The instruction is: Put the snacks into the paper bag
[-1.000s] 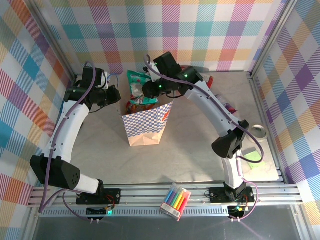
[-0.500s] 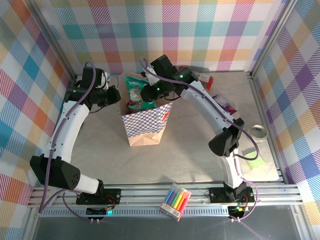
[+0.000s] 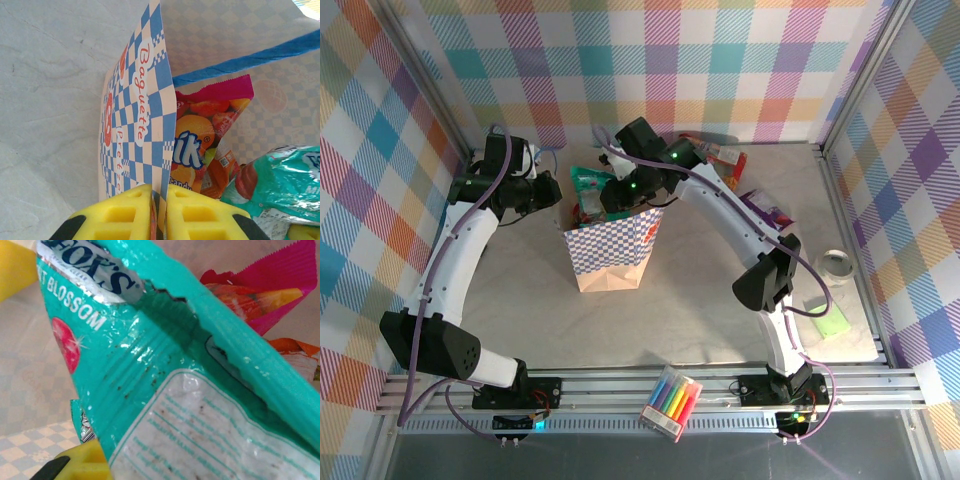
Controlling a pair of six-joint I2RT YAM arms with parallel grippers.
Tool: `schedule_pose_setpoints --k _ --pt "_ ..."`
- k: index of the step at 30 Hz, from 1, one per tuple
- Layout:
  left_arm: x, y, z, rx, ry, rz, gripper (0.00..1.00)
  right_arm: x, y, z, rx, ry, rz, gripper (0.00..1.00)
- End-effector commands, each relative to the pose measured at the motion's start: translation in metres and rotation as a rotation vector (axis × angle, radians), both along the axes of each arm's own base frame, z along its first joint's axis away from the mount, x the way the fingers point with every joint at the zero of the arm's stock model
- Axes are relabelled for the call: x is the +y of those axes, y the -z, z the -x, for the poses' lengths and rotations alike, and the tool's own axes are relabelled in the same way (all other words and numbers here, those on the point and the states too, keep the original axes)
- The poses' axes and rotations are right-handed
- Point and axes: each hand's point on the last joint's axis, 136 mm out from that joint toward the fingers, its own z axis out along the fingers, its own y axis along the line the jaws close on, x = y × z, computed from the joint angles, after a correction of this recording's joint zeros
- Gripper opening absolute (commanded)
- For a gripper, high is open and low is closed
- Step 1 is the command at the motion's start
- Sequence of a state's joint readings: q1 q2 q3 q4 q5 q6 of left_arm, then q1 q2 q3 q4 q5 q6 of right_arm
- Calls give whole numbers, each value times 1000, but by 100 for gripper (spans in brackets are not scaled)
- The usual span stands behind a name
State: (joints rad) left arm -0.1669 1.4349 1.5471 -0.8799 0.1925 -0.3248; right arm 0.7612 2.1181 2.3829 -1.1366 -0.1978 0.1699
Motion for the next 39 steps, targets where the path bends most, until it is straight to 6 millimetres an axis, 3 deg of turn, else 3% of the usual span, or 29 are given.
schedule_pose_setpoints --k 1,12,21,32,39 --pt "1 -5 5 -6 -5 18 16 2 -5 3 -16 -19 5 25" --pt "1 -4 4 0 -3 14 15 0 -10 -1 -28 19 12 31" --pt "4 -4 7 -1 -8 4 15 -2 -14 -3 -38 35 13 31" --pt "17 -6 12 -3 -39 -41 15 -38 -48 -20 -189 207 75 41" --pt "20 -12 17 -24 -48 -43 15 -56 -65 -19 -237 263 93 43"
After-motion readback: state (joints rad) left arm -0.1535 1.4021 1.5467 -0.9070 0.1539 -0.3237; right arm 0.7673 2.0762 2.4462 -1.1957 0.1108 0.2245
